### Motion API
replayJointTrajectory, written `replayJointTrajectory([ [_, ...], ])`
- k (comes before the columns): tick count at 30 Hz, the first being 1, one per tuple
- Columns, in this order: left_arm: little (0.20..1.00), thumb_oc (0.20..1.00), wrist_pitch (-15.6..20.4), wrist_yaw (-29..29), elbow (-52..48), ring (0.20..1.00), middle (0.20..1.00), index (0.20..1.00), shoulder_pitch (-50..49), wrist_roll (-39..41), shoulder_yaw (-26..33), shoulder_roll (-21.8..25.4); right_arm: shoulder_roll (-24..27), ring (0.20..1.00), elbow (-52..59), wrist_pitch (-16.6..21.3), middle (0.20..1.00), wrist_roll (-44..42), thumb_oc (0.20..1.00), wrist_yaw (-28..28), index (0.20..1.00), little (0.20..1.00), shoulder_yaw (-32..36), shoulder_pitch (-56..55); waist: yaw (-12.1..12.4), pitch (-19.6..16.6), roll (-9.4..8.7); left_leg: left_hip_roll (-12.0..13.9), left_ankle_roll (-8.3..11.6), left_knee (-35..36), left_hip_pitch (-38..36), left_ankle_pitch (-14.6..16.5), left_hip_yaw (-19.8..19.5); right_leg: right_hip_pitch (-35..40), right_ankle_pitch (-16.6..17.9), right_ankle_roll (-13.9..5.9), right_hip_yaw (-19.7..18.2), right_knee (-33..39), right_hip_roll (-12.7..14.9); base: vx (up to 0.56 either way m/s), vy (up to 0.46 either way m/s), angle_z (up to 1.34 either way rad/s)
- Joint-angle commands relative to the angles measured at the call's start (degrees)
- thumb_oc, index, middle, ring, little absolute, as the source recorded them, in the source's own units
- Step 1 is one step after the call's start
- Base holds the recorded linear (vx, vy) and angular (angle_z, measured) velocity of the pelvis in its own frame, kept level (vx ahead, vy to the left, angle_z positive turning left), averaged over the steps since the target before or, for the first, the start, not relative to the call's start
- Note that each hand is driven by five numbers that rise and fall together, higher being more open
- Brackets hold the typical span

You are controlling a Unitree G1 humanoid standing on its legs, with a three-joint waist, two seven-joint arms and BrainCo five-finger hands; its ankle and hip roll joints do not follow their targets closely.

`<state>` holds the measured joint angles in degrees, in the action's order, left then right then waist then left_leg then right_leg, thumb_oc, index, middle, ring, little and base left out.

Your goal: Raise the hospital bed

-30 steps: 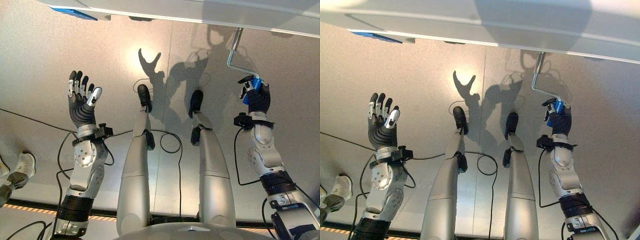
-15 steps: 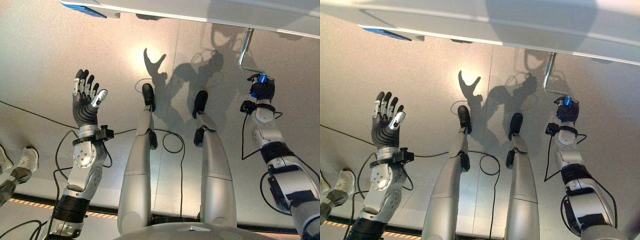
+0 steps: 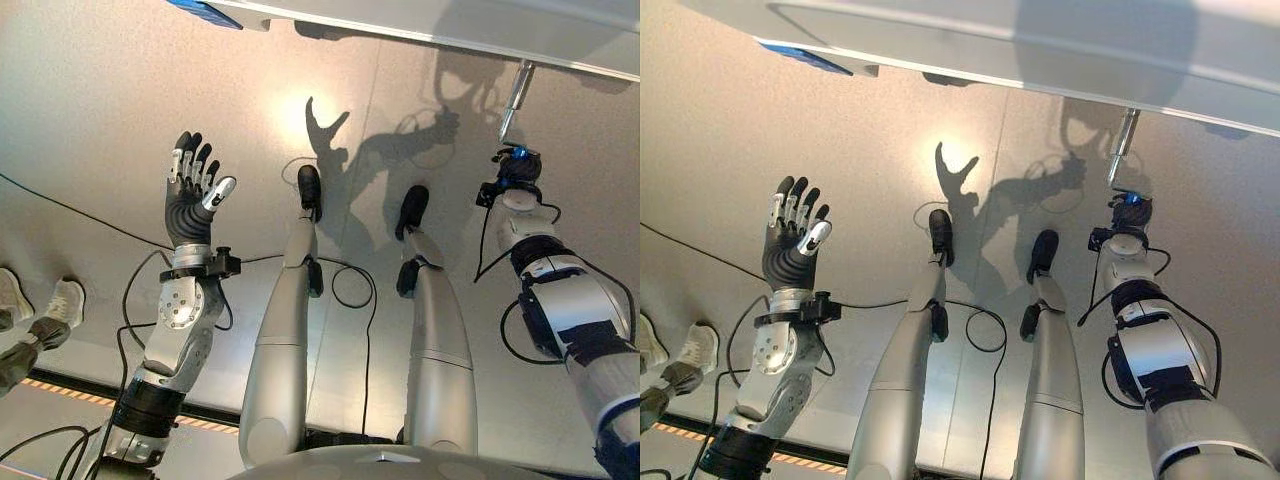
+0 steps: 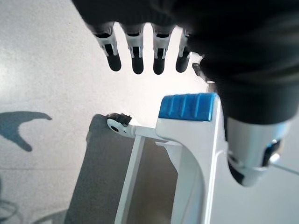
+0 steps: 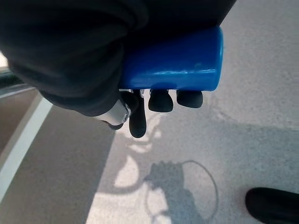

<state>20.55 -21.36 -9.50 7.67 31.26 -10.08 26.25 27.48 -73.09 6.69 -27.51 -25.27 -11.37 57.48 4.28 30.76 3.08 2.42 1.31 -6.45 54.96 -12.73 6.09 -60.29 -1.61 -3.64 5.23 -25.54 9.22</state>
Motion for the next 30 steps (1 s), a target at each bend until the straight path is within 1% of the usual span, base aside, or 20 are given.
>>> replayJointTrajectory([
  [1,1.000,1.000,1.8,-0.4,-2.3,1.000,1.000,1.000,0.7,-0.3,-0.4,-1.5,1.6,0.200,-1.7,-2.3,0.200,3.6,0.200,0.0,0.200,0.200,-4.6,0.5,0.3,-1.0,4.39,-2.4,1.86,-5.9,-0.4,8.9,-3.1,3.4,5.3,-3.16,1.6,10.1,-1.8,0.00,0.000,0.00],
  [3,1.000,1.000,1.5,-0.7,-1.9,1.000,1.000,1.000,1.6,-0.4,-0.6,-2.0,-1.2,0.200,-1.8,-3.5,0.200,5.9,0.200,0.7,0.200,0.200,-6.4,0.9,0.3,-1.0,4.27,-2.4,1.82,-5.9,-0.5,9.0,-3.0,3.4,5.4,-3.11,1.5,10.2,-1.8,0.00,0.000,0.00],
  [4,1.000,1.000,1.5,-0.7,-1.9,1.000,1.000,1.000,1.6,-0.4,-0.6,-2.0,-1.2,0.200,-1.8,-3.6,0.200,5.9,0.200,0.7,0.200,0.200,-6.4,1.0,0.3,-1.0,4.27,-2.4,1.82,-5.9,-0.5,9.0,-3.0,3.5,5.4,-3.11,1.5,10.3,-1.8,0.00,0.000,0.00],
  [7,1.000,1.000,1.3,-0.9,-1.9,1.000,1.000,1.000,1.9,-0.3,-0.3,-2.2,-3.9,0.200,-1.3,-4.0,0.200,7.6,0.200,1.1,0.200,0.200,-7.7,1.3,0.4,-1.0,4.25,-2.5,1.78,-6.0,-0.4,9.0,-3.0,3.5,5.5,-3.08,1.4,10.2,-1.8,0.00,0.000,0.00],
  [15,1.000,1.000,0.9,-1.3,-1.6,1.000,1.000,1.000,2.4,-0.1,0.5,-3.0,-11.2,0.200,1.6,-4.4,0.200,10.5,0.200,2.4,0.200,0.200,-11.2,1.7,0.4,-1.0,4.00,-2.5,1.69,-6.3,-0.3,9.0,-2.9,3.7,5.6,-3.01,1.3,10.4,-1.9,0.00,0.000,0.00],
  [22,1.000,1.000,0.4,-1.6,-1.6,1.000,1.000,1.000,2.8,0.0,1.4,-3.1,-17.3,0.200,5.7,-4.8,0.200,14.3,0.200,4.3,0.200,0.200,-16.3,1.2,0.3,-1.0,3.71,-2.6,1.72,-6.1,-0.6,8.8,-2.8,3.9,5.9,-2.94,1.4,10.7,-1.9,0.00,0.000,0.00],
  [26,1.000,1.000,0.3,-1.8,-1.7,1.000,1.000,1.000,2.4,0.0,2.4,-3.3,-19.3,0.200,15.1,-3.1,0.200,13.0,0.200,5.4,0.200,0.200,-18.5,-0.9,-0.2,-1.0,3.06,-2.5,1.77,-6.1,-0.6,8.7,-2.9,3.9,6.1,-2.93,1.3,11.0,-2.0,0.00,0.000,0.00],
  [30,1.000,1.000,0.2,-2.2,-1.2,1.000,1.000,1.000,1.8,-0.2,3.2,-3.2,-18.1,0.200,29.3,-0.9,0.200,10.4,0.200,7.3,0.200,0.200,-21.3,-3.9,-1.2,-1.0,1.82,-2.3,1.87,-6.1,-0.4,8.6,-2.9,3.9,6.3,-2.91,1.3,11.2,-2.0,0.00,0.000,0.00],
])
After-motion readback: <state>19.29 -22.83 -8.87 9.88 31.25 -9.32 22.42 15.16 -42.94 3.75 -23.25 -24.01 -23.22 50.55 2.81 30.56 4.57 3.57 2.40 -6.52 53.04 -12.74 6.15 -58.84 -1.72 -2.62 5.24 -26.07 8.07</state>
